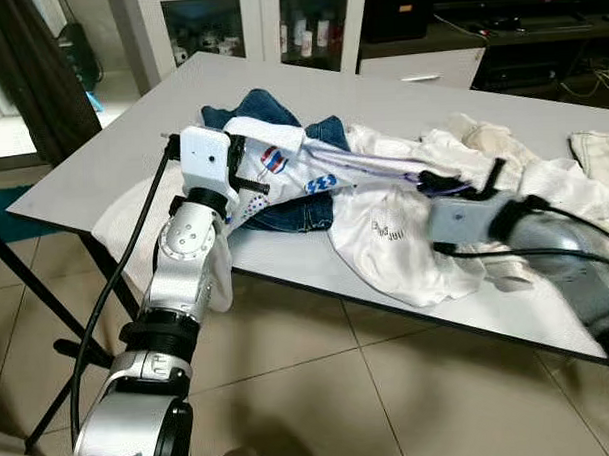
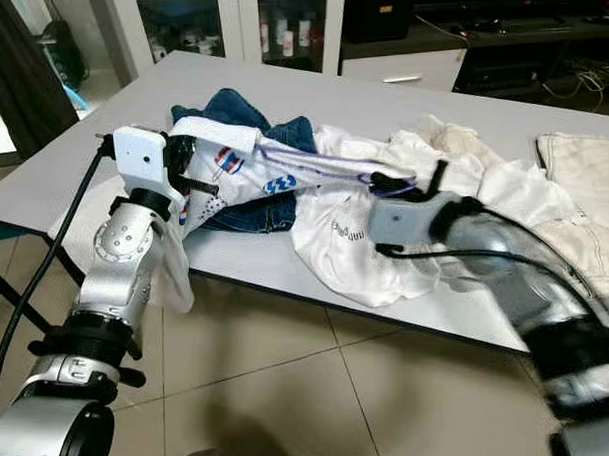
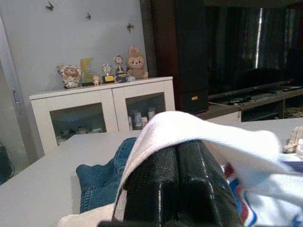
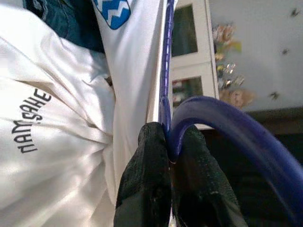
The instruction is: Hang hanger
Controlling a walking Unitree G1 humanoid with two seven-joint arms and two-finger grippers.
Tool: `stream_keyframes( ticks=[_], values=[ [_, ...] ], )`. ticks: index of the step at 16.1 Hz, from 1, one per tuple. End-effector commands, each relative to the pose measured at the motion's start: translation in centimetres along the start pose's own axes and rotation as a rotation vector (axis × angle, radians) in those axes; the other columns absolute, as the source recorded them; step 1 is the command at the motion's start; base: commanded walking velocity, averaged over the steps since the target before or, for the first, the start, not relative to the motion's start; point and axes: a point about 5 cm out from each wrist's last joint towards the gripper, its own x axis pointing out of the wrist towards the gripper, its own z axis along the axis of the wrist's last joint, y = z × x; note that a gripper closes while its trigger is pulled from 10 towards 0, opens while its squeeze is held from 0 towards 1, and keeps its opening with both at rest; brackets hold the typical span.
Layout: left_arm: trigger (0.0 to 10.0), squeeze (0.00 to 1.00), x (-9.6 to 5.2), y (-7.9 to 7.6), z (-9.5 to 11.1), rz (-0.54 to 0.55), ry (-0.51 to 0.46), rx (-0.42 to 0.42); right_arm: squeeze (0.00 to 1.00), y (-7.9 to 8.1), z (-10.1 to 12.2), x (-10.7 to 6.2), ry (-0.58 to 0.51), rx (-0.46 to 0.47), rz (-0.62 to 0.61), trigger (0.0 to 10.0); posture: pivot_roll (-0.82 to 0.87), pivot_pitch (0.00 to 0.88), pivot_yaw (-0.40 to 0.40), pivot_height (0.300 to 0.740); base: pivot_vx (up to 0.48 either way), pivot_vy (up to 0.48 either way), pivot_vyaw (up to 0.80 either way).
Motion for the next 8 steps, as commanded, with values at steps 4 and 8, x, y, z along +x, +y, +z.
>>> stream_keyframes(
  ticks=[4, 8],
  values=[
    [0.0, 0.0, 0.2, 0.0, 0.8, -0.005, -0.04, -0.005, 0.0, -0.8, -2.3, 0.5, 0.228, 0.125, -0.055, 0.0, 0.15, 0.0, 0.005, 0.74, 0.0, 0.0, 0.0],
    [0.0, 0.0, -0.1, -2.5, 0.3, -0.124, -0.028, -0.023, 0.0, -1.2, -1.6, 1.5, 0.219, 0.291, -0.116, 0.0, 0.15, 0.0, 0.003, 0.74, 0.0, 0.0, 0.0]
  ],
)
